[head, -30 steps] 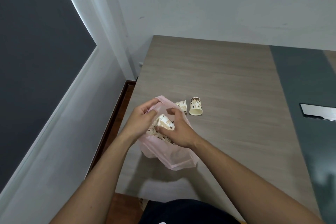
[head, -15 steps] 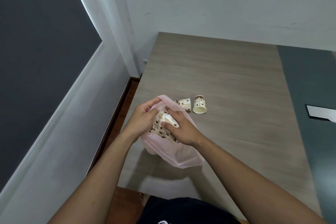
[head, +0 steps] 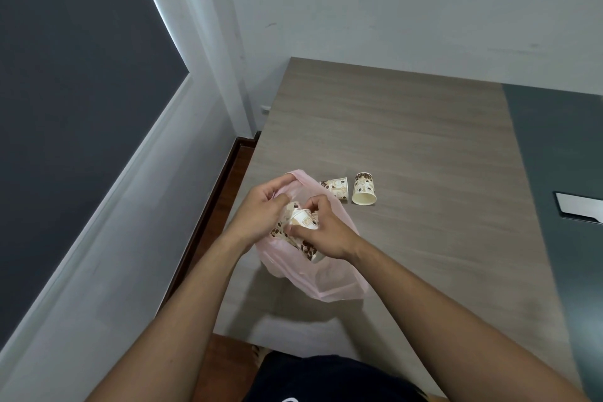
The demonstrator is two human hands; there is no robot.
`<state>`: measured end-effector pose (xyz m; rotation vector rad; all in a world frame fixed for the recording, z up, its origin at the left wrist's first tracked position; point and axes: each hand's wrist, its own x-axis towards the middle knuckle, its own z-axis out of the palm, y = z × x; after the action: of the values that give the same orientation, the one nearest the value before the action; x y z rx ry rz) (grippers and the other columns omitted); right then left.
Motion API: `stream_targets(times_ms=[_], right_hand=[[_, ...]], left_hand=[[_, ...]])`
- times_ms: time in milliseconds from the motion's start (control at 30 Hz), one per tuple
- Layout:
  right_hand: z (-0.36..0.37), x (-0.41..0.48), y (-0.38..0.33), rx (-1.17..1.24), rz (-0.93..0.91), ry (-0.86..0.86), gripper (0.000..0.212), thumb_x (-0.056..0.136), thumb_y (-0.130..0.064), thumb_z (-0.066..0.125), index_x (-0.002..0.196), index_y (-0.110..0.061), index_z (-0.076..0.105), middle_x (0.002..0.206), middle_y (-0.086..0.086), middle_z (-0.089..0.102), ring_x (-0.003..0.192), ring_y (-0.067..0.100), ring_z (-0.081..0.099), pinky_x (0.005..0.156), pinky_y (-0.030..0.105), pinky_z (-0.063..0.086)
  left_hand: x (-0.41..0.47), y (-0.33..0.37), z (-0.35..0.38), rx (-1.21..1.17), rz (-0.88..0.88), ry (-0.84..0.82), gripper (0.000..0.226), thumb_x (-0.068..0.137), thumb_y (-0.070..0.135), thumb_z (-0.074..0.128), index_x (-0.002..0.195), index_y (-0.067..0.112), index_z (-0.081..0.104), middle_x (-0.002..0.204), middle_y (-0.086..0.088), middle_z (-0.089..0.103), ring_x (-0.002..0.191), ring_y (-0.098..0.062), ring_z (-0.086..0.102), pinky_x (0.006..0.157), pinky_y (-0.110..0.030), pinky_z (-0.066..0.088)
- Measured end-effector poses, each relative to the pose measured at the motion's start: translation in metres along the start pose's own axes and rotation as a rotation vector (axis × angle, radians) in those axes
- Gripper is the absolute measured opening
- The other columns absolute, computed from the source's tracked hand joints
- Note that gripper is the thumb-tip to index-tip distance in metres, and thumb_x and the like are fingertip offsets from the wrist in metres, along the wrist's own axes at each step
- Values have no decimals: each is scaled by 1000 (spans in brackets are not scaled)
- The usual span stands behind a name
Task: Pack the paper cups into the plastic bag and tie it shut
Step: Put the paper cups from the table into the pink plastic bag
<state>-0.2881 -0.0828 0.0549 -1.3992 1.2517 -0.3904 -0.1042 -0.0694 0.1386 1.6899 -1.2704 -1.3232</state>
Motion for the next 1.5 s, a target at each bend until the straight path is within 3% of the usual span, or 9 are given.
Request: stream_targets(times_ms=[267, 400, 600, 733, 900, 1133, 1233, 1367, 1500], right_hand=[[13, 2, -13, -86, -21, -19, 70, 99, -49, 72, 163, -51, 43, 164, -11, 39, 149, 9, 42, 118, 27, 37], [24, 3, -25, -27, 95, 56, 84, 96, -56, 75, 165, -36, 32, 156, -4, 36, 135, 12, 50, 103, 28, 46], [28, 9, -41, 304, 264, 34, 47, 95, -60, 75, 109, -15, 75, 106, 8, 83, 91, 30, 78, 80, 45, 60], [17, 1, -55, 416, 450, 20, 46, 103, -53, 67, 128, -16, 75, 117, 13, 84, 106, 34, 83, 91, 50, 66], [18, 0, -53, 610, 391, 143, 40, 102, -41, 66, 131, -13, 73, 118, 13, 83, 99, 29, 79, 101, 53, 64], [54, 1, -35, 510, 188, 283, 43, 96, -36, 73, 133, -13, 69, 119, 13, 79, 100, 20, 74, 83, 38, 61], [68, -4, -25, 468, 107, 432, 55, 95, -47, 83, 134, -17, 60, 129, 8, 76, 111, 18, 78, 92, 34, 64], [64, -18, -3, 70, 116, 336, 34, 109, -58, 57, 118, -28, 70, 118, -13, 73, 113, 6, 69, 98, 32, 54], [33, -24, 27, -439, 354, 234, 68, 110, -65, 31, 140, -17, 69, 150, 11, 67, 138, 35, 61, 113, 42, 46]], left_hand=[[6, -15, -30, -34, 7, -42, 47, 110, 17, 59, 147, 44, 68, 145, 20, 70, 138, -4, 61, 118, -33, 47], [14, -27, -43, -64, 11, -63, 50, 105, 17, 59, 133, 56, 72, 114, 8, 73, 109, -20, 55, 82, -30, 46], [17, -29, -61, -56, 43, -117, 46, 104, 25, 62, 134, 58, 72, 118, 10, 70, 110, -15, 58, 100, -38, 46], [16, -23, -73, -31, 62, -153, 45, 109, 19, 61, 149, 38, 68, 145, 20, 71, 135, 1, 64, 120, -33, 49], [11, -16, -78, -60, 69, -173, 46, 110, 14, 59, 149, 36, 68, 134, 19, 76, 115, 4, 75, 106, -31, 61], [11, -9, -77, -81, 88, -187, 49, 108, 11, 58, 151, 34, 67, 146, 13, 71, 120, 12, 68, 105, -16, 55], [9, -3, -75, -206, 58, -182, 48, 108, 6, 58, 147, 31, 71, 136, 6, 79, 128, -12, 73, 116, -39, 56], [9, 5, -77, -450, 5, -205, 47, 107, -3, 56, 143, 23, 73, 124, -16, 82, 113, -40, 73, 106, -54, 56], [14, 6, -84, -384, 15, -86, 54, 104, -5, 55, 143, 27, 74, 131, -6, 81, 105, -24, 78, 81, -35, 65]])
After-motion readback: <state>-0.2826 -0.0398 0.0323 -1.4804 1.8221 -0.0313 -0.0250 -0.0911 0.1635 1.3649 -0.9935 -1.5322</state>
